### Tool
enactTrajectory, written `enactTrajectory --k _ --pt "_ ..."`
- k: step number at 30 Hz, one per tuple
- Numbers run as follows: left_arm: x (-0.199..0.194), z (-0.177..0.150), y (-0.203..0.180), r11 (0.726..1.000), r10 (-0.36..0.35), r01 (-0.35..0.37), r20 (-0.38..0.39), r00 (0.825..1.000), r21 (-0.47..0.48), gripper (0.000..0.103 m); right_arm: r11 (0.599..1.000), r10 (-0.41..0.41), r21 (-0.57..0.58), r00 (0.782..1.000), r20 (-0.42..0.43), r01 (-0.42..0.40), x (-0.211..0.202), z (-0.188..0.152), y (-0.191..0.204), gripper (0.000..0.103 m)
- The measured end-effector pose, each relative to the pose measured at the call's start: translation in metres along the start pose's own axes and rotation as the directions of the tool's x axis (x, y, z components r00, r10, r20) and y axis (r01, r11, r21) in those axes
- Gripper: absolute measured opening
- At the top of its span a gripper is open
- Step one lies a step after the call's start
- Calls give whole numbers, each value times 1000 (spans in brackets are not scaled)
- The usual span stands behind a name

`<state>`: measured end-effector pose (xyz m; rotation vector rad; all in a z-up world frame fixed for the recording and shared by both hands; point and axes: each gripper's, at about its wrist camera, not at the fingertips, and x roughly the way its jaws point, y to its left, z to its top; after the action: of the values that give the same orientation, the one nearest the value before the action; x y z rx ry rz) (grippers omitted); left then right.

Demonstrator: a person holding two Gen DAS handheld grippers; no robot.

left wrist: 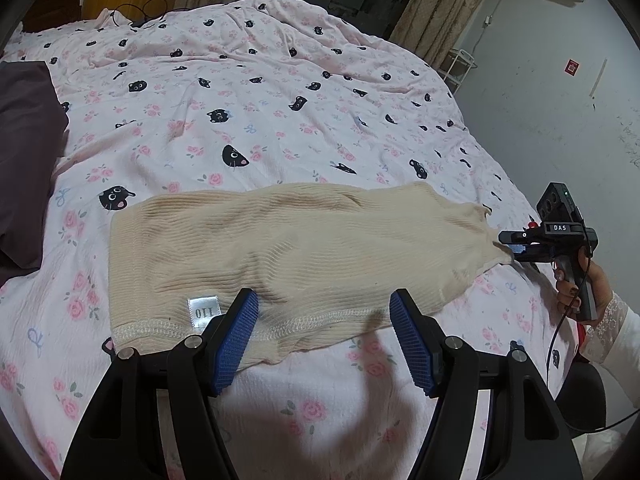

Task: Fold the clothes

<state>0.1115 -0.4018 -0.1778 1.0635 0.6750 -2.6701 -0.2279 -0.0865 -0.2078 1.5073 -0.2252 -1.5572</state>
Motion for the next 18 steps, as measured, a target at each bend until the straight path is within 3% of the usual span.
enactTrajectory --k 2,10,18 --pt "0 0 0 1000 -1 1 0 1000 -1 64 1000 8 12 1000 -15 -8 2 -2 -4 11" --pt "1 0 1 1000 -3 3 1 1000 -3 64 999 41 32 999 2 -41 1 -7 -11 8" --pt "0 1 2 1000 -12 12 6 1000 -7 64 999 26 -30 999 21 -26 -14 -3 10 8"
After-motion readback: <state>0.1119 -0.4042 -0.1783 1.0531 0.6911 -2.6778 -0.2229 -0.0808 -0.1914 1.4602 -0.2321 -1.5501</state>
